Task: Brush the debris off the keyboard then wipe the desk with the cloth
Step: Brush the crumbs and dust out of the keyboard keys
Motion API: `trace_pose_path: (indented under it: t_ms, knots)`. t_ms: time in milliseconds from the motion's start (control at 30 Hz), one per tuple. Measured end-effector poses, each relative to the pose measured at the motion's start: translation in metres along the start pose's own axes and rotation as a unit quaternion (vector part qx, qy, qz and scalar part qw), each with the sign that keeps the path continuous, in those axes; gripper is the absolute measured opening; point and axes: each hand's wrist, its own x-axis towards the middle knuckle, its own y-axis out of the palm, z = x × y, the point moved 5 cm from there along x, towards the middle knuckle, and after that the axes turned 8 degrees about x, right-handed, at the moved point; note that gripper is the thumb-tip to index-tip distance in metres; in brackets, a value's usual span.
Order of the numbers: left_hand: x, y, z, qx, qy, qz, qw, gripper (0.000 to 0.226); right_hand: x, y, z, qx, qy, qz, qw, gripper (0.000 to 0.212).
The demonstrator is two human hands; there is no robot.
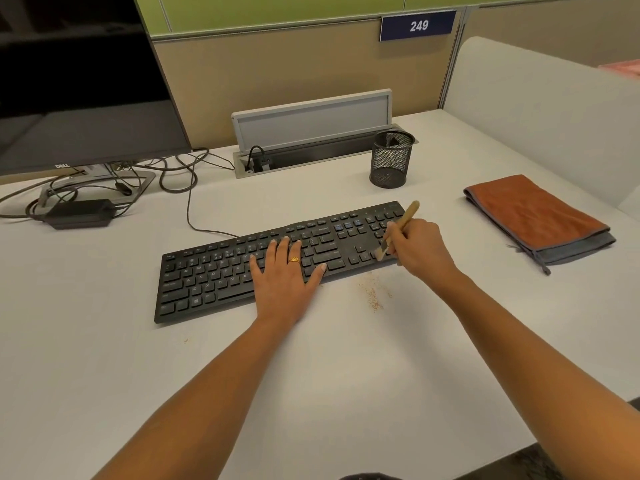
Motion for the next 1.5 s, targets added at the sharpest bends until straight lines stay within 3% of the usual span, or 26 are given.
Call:
trace_pose_path:
  t_ms: [167, 300, 467, 533, 667, 800, 867, 933, 1067, 1233, 1400, 1500]
  knots:
    - [0.001, 0.0, 0.0, 0.0, -0.003, 0.003, 1.0, 0.07, -0.015, 0.026, 0.001, 0.076, -0.004, 0.111, 0.991, 0.036]
    - [0.0, -0.001, -0.001, -0.002, 0.0, 0.004, 1.0, 0.07, -0.013, 0.015, -0.012, 0.145, 0.007, 0.018, 0.989, 0.037]
    - [-0.001, -0.001, 0.001, 0.0, 0.0, 0.003, 1.0, 0.07, -0.006, -0.013, -0.019, -0.014, -0.003, -0.089, 0.996, 0.043]
    - [0.0, -0.001, 0.0, -0.002, -0.001, 0.001, 1.0, 0.07, -0.009, -0.006, -0.011, -0.015, -0.027, -0.068, 0.997, 0.044]
    - [0.0, 0.0, 0.0, -0.005, -0.002, 0.001, 1.0, 0.069, -0.021, 0.03, 0.006, 0.069, -0.059, 0.068, 0.994, 0.04]
    - [0.0, -0.001, 0.0, -0.003, -0.002, -0.007, 1.0, 0.069, -0.007, 0.027, 0.008, 0.133, -0.056, 0.014, 0.989, 0.037]
    - [0.0, 0.0, 0.0, -0.001, -0.003, -0.007, 1.0, 0.069, -0.001, 0.027, 0.009, 0.117, -0.045, 0.04, 0.991, 0.038]
    - [0.0, -0.001, 0.0, -0.001, -0.004, -0.006, 1.0, 0.069, 0.0, 0.03, 0.011, 0.081, -0.036, 0.09, 0.992, 0.039]
    - [-0.001, -0.001, 0.0, 0.003, -0.001, -0.006, 1.0, 0.069, 0.006, 0.02, 0.016, -0.067, -0.049, 0.086, 0.993, 0.04]
    - [0.0, -0.001, 0.0, 0.002, -0.001, -0.008, 1.0, 0.069, 0.005, 0.015, 0.013, 0.07, -0.062, 0.016, 0.995, 0.038]
    - [0.0, -0.001, 0.0, 0.002, 0.0, -0.005, 1.0, 0.069, 0.003, 0.025, 0.009, 0.037, -0.045, 0.076, 0.995, 0.038]
    - [0.001, -0.001, 0.0, 0.006, 0.0, -0.005, 1.0, 0.069, 0.008, 0.023, 0.013, 0.048, -0.04, 0.068, 0.996, 0.037]
